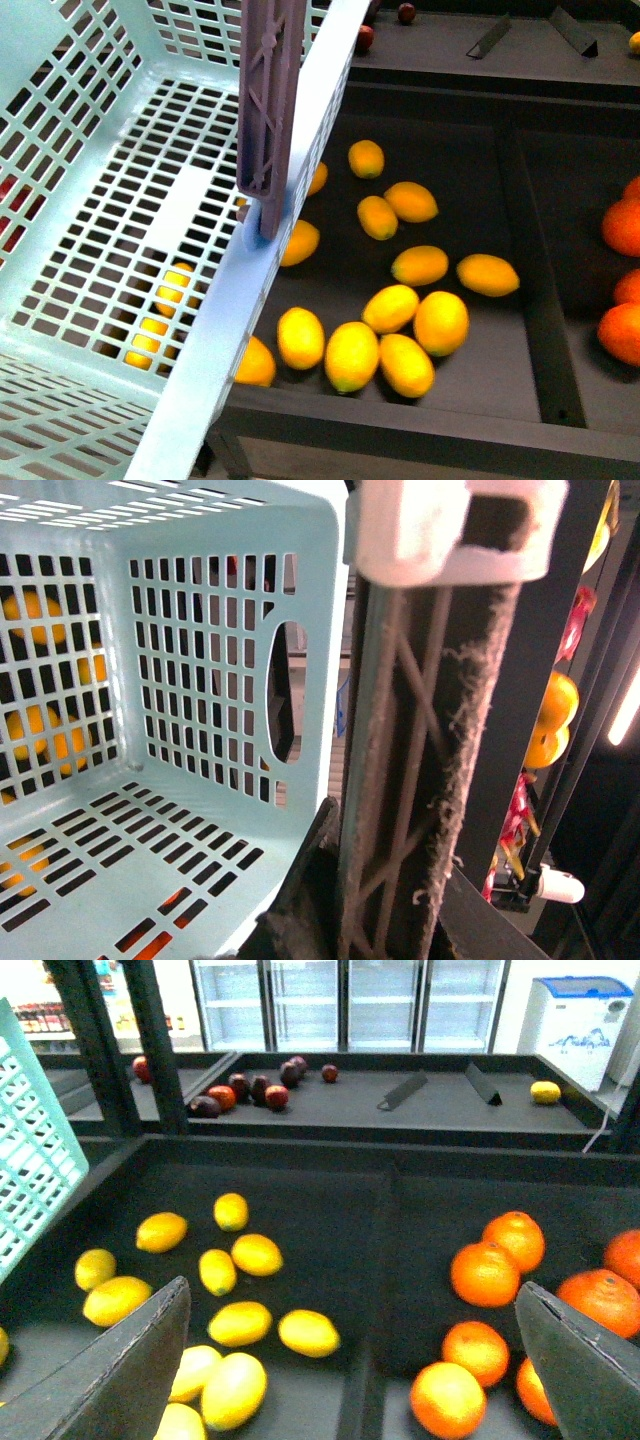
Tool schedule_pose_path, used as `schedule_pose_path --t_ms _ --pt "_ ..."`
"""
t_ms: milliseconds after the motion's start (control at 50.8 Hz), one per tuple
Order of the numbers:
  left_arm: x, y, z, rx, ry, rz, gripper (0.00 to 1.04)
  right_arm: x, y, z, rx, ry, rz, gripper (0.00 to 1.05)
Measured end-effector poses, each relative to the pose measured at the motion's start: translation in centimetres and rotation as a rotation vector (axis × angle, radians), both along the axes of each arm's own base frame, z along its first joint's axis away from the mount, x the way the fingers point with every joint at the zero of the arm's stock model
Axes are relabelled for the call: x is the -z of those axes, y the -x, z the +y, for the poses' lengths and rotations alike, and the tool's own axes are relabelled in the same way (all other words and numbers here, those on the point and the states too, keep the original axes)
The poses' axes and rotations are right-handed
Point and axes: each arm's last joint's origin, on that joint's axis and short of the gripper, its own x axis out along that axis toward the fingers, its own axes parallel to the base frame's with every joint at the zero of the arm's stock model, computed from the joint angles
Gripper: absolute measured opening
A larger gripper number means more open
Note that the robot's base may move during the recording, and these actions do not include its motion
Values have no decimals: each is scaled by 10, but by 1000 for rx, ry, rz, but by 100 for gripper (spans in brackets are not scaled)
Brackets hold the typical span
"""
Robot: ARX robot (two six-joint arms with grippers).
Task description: Pick lemon and mango into basket
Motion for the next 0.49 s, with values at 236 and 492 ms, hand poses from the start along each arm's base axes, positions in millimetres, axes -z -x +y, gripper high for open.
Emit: schedule_pose_path --t_ms 236,492 --pt "0 0 0 -2 0 -1 7 0 0 0 0 0 0 96" --pt "0 0 0 -2 0 -1 7 0 0 0 -2 0 0 96"
